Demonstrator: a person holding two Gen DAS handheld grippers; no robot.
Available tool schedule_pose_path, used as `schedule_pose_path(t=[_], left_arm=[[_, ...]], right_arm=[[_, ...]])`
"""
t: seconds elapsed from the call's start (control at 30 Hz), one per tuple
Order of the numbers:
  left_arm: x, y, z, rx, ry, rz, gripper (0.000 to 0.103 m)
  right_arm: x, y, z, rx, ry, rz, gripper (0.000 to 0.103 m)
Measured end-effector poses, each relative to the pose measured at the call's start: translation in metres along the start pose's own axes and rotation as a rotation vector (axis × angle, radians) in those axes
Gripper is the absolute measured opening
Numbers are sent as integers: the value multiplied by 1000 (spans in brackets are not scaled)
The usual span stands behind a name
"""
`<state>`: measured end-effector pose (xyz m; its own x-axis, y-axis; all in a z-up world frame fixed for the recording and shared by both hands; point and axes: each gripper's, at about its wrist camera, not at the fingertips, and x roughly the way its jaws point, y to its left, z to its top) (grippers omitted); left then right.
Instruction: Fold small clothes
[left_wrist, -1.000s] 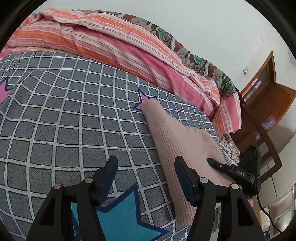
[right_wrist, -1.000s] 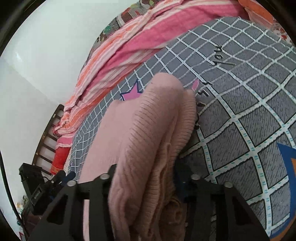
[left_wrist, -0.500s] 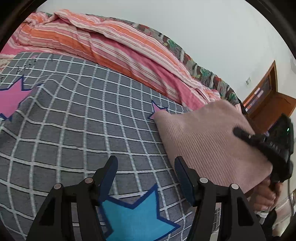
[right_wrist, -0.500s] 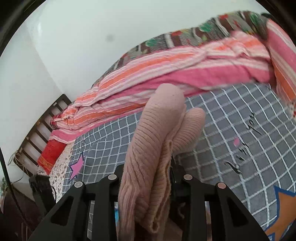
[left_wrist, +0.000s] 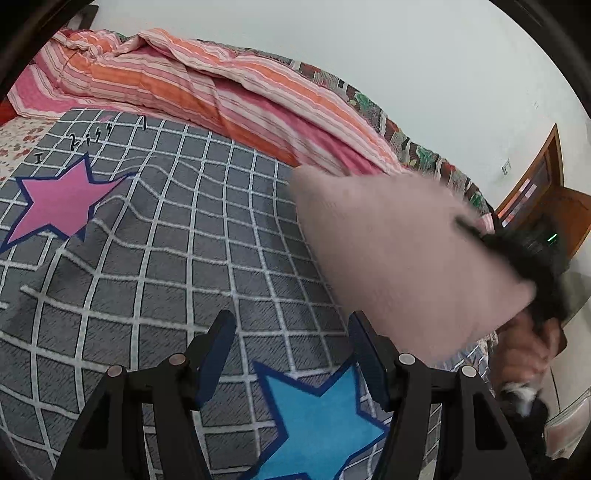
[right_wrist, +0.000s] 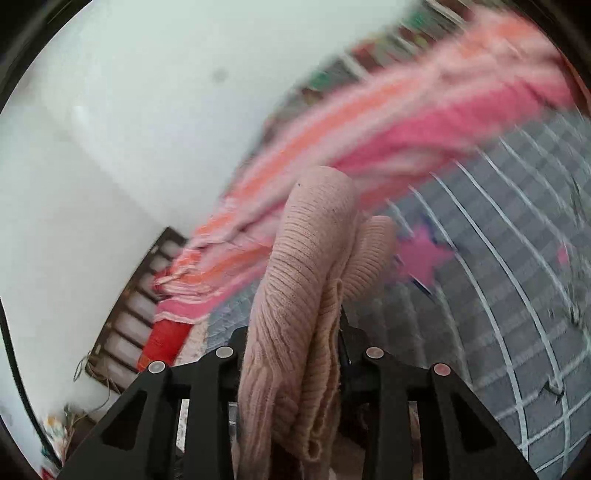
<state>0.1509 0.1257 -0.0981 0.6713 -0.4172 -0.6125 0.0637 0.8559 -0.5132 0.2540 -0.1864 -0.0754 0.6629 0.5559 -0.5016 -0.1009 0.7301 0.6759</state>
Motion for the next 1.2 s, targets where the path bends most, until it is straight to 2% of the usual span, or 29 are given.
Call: schedule_pose_path(t=[0.1,0.13,0.2,0.37,0.43,0.57,0.67,0.7,0.73,0.77,0.8,0.83,0.9,0.97,1.1,1.2], left_arm=[[5,-1,-11,35,24,11,61],[7,-3,-15,50,35,10,61],[13,-9,-22,78,58,6,61],[27,-36,-43,166,104,-24,61],[33,-50,-52,213,126,-24,61],[50,-74,-71,306,175,44,61],[56,-87,-78,326,162,69,59],[57,-90,-78,326,157,65,51],[57,-93,-77,326,152,66,41],[56,-94,-76,328,144,73,36],[57,-94,-73,329,129,83,28],[56,-91,-70,321,117,88,17],[48,-85,-64,280,93,57,14],[38,-79,-60,267,55,50,13],[47,-77,-65,273,100,74,13],[46,-80,-67,282,114,71,14]], right_arm=[[17,-55,-22,35,80,-159,34],[14,-68,-26,36,73,-177,35],[3,-80,-25,42,61,-141,35],[-30,-58,-20,-133,38,-199,35],[-43,-49,-25,-188,34,-189,35],[-60,-39,-39,-267,62,-154,35],[-59,-38,-47,-281,68,-156,35],[-57,-39,-48,-281,72,-161,35],[-53,-41,-50,-284,81,-176,31],[-49,-43,-49,-290,87,-188,27],[-45,-45,-48,-288,90,-193,16],[-42,-47,-47,-279,96,-192,12],[-50,-52,-47,-256,63,-160,7],[-54,-53,-49,-277,35,-170,6],[-37,-65,-60,-278,104,-228,6],[-41,-61,-61,-304,92,-241,10]])
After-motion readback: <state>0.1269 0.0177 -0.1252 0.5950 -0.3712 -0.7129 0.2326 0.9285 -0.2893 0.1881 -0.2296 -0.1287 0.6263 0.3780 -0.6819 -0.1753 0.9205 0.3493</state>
